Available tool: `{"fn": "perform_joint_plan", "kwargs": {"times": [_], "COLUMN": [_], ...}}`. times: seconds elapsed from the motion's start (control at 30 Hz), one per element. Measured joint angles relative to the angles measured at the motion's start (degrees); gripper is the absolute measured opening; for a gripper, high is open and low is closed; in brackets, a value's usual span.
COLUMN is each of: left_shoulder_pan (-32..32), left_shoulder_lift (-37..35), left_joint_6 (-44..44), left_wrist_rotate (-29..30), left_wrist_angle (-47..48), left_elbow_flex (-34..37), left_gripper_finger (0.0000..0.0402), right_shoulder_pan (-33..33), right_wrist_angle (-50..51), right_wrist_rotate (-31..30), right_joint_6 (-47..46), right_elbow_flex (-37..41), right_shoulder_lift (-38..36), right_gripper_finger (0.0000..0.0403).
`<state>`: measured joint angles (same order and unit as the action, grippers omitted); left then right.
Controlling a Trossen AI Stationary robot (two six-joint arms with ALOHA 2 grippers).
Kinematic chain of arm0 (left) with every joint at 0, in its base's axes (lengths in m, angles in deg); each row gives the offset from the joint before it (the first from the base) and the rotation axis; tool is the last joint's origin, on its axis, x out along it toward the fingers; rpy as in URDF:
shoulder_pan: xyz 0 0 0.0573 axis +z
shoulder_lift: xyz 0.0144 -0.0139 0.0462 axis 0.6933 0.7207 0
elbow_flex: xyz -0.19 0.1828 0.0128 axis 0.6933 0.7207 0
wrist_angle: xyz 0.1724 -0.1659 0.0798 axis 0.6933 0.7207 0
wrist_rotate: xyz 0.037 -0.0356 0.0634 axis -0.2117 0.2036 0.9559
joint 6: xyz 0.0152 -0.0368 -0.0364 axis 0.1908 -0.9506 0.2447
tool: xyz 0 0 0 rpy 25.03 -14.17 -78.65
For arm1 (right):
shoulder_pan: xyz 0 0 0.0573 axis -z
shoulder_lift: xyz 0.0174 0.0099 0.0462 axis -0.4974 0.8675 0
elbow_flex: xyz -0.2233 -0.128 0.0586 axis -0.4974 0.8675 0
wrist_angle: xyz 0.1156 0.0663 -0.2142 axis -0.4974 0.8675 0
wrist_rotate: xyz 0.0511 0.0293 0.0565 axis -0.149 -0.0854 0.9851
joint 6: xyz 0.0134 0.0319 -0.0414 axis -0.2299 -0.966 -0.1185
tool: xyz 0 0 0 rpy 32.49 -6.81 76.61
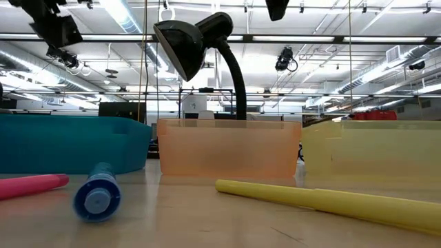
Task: Pick & Place Markers
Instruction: Put the left blue highlighter pen into the yellow bin
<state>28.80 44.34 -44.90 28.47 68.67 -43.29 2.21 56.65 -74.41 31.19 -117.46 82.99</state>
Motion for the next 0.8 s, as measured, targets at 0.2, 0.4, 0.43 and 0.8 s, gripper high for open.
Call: {"fn": "perform_joint_plan", "kwargs": {"times": [0.2,0.4,0.43,0.8], "left_shoulder_pan": [-7.96,-17.18,-18.54,-28.47], "left_shoulder_lift": [4.95,10.22,11.17,19.47], "left_joint_6": [-2.78,-7.48,-8.25,-16.42], "left_wrist_rotate": [2.66,10.12,11.04,10.92], "left_wrist_angle": [4.14,13.06,14.67,24.29], "left_elbow_flex": [-8.12,-16.24,-17.46,-22.31], "left_gripper_finger": [0.0222,0.0222,0.0222,0.0222], "right_shoulder_pan": [-0.69,-1.41,-1.51,-1.55], "right_wrist_angle": [0.53,0.87,0.86,0.92], "right_wrist_rotate": [0.0,0.0,0.0,0.0], "right_joint_6": [0.0,0.0,0.0,0.0], "right_elbow_flex": [0.0,0.0,0.0,0.0], "right_shoulder_lift": [0.0,0.0,0.0,0.0], "right_gripper_finger": [0.013,0.013,0.013,0.013]}}
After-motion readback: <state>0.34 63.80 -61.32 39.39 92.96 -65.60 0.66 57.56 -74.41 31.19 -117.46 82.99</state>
